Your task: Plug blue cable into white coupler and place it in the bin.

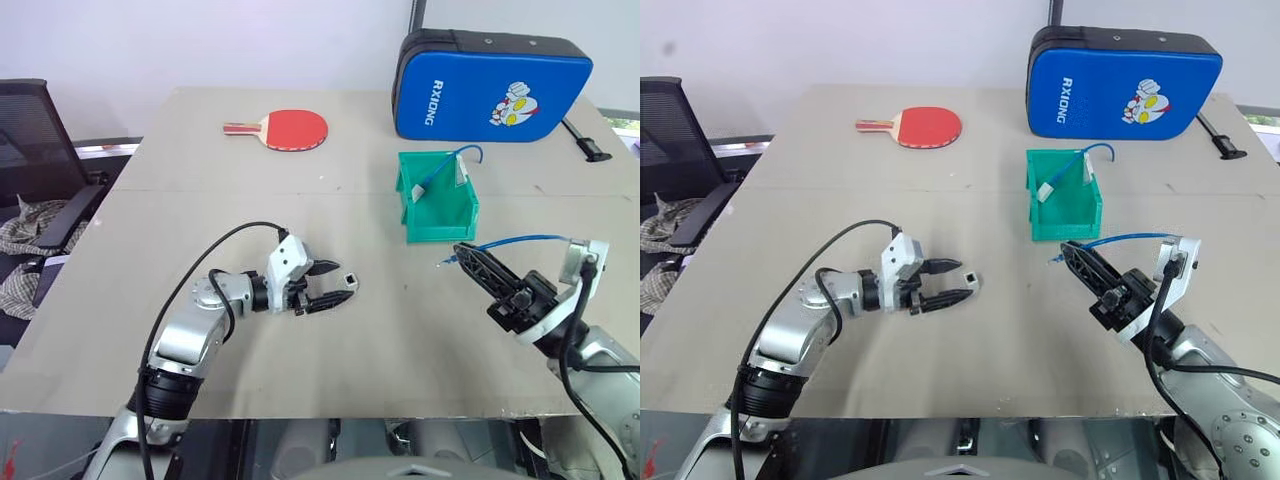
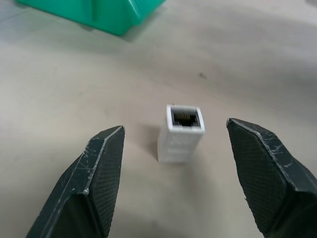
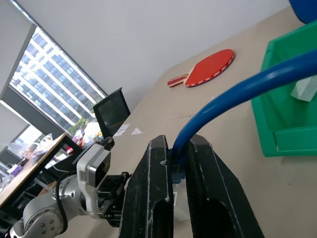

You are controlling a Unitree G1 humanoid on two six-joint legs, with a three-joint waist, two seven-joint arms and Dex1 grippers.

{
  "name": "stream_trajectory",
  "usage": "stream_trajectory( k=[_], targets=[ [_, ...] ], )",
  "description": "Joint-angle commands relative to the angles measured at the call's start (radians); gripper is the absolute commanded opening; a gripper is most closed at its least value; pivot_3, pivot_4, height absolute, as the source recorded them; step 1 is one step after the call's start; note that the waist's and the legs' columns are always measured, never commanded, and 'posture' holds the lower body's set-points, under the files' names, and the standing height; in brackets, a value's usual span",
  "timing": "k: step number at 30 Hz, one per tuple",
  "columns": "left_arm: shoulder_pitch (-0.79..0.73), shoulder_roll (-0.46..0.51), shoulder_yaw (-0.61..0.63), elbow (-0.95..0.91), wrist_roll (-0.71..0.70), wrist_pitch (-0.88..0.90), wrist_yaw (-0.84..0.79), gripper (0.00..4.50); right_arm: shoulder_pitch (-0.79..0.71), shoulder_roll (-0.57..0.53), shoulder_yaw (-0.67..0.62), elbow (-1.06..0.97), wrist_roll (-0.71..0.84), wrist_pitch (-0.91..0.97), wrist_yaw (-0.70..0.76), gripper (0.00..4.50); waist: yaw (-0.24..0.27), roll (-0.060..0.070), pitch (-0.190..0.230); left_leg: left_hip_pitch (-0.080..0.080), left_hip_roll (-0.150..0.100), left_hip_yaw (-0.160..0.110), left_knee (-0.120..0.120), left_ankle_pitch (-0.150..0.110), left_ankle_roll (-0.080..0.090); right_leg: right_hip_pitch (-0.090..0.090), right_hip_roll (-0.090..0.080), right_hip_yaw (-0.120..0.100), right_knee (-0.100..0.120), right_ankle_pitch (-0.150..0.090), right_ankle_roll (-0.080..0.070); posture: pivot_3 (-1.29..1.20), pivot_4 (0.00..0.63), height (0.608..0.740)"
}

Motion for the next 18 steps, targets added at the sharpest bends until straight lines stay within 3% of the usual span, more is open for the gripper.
stream_trajectory(
  k=[1, 2, 5, 7, 10, 14, 18],
  targets=[
    [-0.010, -0.017, -0.033, 0.042, 0.070, -0.091, 0.024, 3.34, -0.006, -0.002, -0.009, -0.018, -0.001, -0.003, 0.010, 0.00, -0.002, 0.000, 0.000, 0.000, 0.000, 0.000, 0.000, 0.000, 0.000, 0.000, 0.000, 0.000, 0.000, 0.000, 0.000, 0.00, 0.150, 0.731],
    [-0.018, -0.028, -0.040, 0.058, 0.079, -0.098, 0.032, 3.34, -0.006, -0.002, -0.009, -0.021, -0.004, -0.003, 0.006, 0.00, -0.003, 0.000, 0.000, 0.000, 0.000, 0.000, 0.000, 0.000, 0.000, 0.000, 0.000, 0.000, 0.000, 0.000, 0.000, 0.00, 0.150, 0.731],
    [-0.026, -0.046, -0.067, 0.089, 0.097, -0.127, 0.017, 2.56, 0.000, -0.003, -0.005, -0.034, -0.018, -0.002, -0.003, 0.00, -0.003, 0.000, 0.000, 0.000, 0.000, 0.000, 0.000, 0.000, 0.000, 0.000, 0.000, 0.000, 0.000, 0.000, 0.000, 0.00, 0.150, 0.731],
    [-0.030, -0.051, -0.077, 0.106, 0.101, -0.142, 0.003, 1.58, 0.004, -0.005, -0.003, -0.044, -0.034, -0.002, -0.009, 0.00, -0.004, 0.000, 0.000, 0.000, 0.000, 0.000, 0.000, 0.000, 0.000, 0.000, 0.000, 0.000, 0.000, 0.000, 0.000, 0.00, 0.150, 0.731],
    [-0.051, -0.061, -0.084, 0.129, 0.094, -0.161, -0.029, 0.48, 0.001, -0.021, 0.003, -0.059, -0.108, -0.003, 0.011, 0.00, -0.004, 0.000, 0.000, 0.000, 0.000, 0.000, 0.000, 0.000, 0.000, 0.000, 0.000, 0.000, 0.000, 0.000, 0.000, 0.00, 0.150, 0.731],
    [-0.102, -0.074, -0.119, 0.162, 0.086, -0.190, -0.118, 0.48, -0.039, -0.087, 0.058, -0.054, -0.265, 0.012, 0.104, 0.00, -0.004, 0.000, 0.000, 0.000, 0.000, 0.001, 0.000, 0.000, 0.000, 0.000, 0.001, -0.002, 0.000, 0.000, 0.000, 0.00, 0.150, 0.731],
    [-0.197, -0.137, -0.175, 0.277, 0.120, -0.272, -0.177, 0.48, -0.183, -0.162, 0.166, 0.027, -0.413, 0.051, 0.221, 0.00, -0.004, 0.000, 0.000, 0.000, -0.001, 0.000, 0.001, 0.000, 0.000, 0.000, 0.001, -0.004, 0.000, 0.000, 0.000, 0.00, 0.150, 0.731]
  ],
)
